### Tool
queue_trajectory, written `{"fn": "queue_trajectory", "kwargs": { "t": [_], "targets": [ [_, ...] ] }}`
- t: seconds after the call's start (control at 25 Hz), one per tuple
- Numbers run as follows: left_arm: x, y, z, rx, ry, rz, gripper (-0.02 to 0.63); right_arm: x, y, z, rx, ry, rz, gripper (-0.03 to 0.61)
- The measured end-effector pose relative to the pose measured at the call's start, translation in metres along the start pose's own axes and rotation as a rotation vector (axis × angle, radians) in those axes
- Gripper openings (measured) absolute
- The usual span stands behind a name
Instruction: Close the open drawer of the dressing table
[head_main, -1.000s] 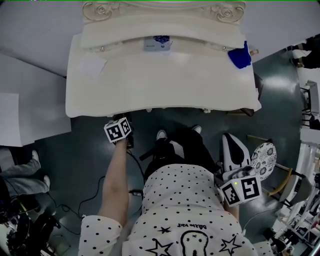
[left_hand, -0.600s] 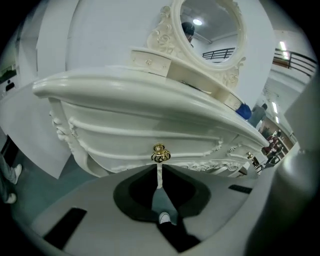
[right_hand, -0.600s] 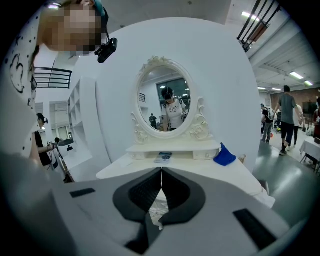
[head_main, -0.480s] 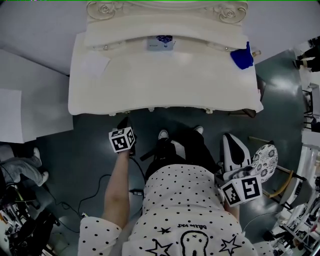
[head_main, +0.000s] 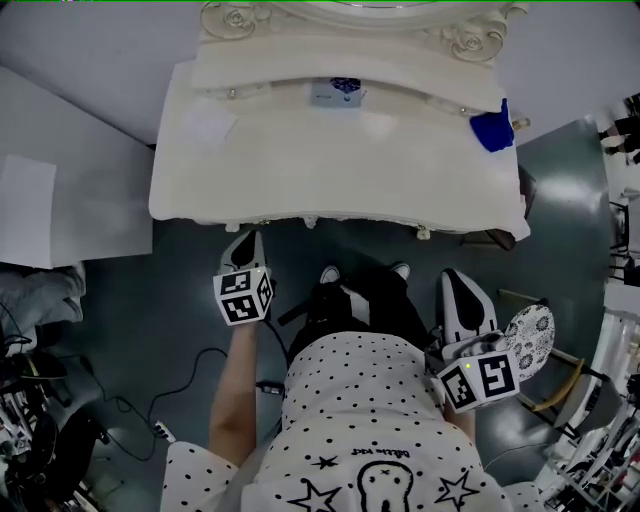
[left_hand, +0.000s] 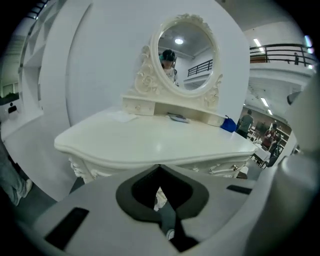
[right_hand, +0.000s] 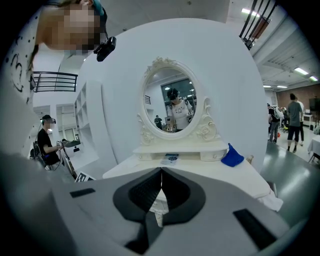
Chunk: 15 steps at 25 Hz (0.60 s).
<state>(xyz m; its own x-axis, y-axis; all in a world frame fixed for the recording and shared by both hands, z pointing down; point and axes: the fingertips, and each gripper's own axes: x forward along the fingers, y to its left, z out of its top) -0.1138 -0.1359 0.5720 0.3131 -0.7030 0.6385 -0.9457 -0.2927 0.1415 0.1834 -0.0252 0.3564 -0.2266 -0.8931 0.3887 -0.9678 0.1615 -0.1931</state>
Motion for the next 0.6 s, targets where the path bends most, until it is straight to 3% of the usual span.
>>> {"fn": "queue_trajectory", "kwargs": {
  "t": [0.36,0.6],
  "targets": [
    [-0.082,-0.030,0.102,0.091,-0.263,0.024,0.011,0.007,0.011,0.007,-0.011,-0.025,0.063,0.009],
    [-0.138,-0.046,0.142,0.092,-0.401,0.028,0.011,0.015,0.024,0.014,-0.025,-0.045,0.126,0.009]
  ]
}}
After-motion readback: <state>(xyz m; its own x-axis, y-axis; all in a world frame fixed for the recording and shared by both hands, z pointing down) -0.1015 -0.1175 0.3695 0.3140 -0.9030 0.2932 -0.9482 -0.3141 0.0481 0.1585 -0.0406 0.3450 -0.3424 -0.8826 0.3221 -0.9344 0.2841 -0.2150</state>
